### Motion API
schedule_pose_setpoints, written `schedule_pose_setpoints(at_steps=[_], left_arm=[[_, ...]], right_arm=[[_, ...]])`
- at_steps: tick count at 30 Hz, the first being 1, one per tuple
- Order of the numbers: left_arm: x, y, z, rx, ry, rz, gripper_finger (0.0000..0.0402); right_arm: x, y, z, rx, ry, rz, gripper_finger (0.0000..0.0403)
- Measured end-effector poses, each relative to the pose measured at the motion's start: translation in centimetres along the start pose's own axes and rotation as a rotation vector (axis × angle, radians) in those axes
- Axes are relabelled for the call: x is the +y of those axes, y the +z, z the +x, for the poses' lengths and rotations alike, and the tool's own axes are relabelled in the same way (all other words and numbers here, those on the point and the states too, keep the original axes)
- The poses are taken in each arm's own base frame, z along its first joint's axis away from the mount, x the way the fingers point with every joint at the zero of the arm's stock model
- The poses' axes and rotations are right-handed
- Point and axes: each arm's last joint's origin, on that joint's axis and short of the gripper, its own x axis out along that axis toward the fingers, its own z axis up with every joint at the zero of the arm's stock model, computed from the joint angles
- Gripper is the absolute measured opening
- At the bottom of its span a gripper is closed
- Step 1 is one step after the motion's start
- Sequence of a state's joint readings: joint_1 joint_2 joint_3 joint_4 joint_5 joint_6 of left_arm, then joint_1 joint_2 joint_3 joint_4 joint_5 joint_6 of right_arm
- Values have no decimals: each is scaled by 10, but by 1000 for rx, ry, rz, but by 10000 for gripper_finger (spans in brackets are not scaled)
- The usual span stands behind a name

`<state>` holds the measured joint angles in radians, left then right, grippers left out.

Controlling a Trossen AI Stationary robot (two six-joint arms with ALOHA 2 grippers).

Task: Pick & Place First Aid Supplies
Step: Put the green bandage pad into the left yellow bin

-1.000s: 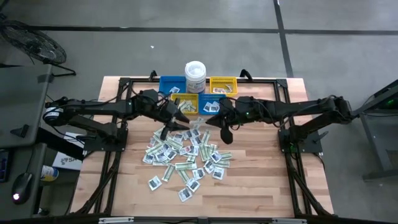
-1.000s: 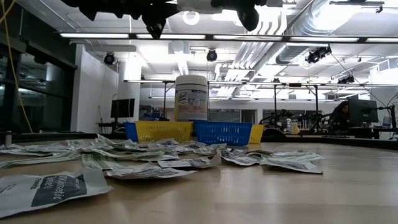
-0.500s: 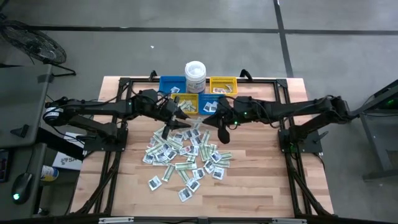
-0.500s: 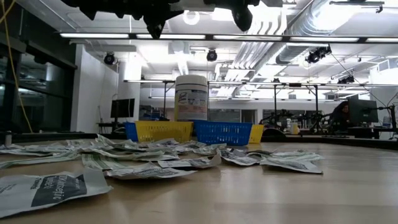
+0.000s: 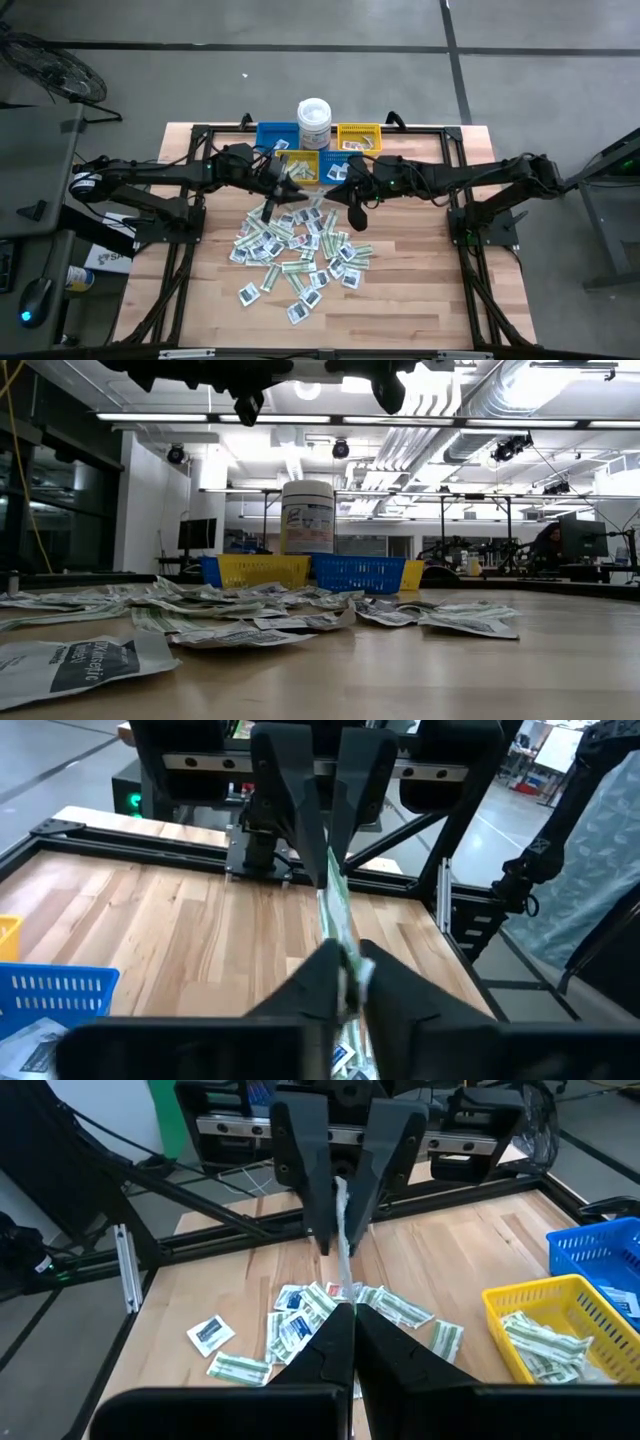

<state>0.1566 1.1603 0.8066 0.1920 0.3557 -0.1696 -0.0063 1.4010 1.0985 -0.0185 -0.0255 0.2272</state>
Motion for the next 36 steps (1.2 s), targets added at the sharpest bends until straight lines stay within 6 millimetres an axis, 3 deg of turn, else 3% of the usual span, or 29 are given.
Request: schedule_pose_setpoints(at_steps=[2,10,15,20,27,36], left_arm=[[0,0,0,0,0,0,9],[0,-1,0,8,5,-3,3],[1,-3,0,27,41,-12,2],[8,-12,-2,105,206,-30,1],[42,-31,-13,273,478,-130,1],[103,-59,-14,381,512,-310,0]], right_arm=[[0,0,0,0,0,0,0],[-1,0,0,-5,-23,0,16],[0,2,-3,-15,-21,43,72],[-1,8,-11,-57,-75,55,136],[-2,13,-18,-99,-152,64,182],[-2,12,-18,-93,-156,64,186]])
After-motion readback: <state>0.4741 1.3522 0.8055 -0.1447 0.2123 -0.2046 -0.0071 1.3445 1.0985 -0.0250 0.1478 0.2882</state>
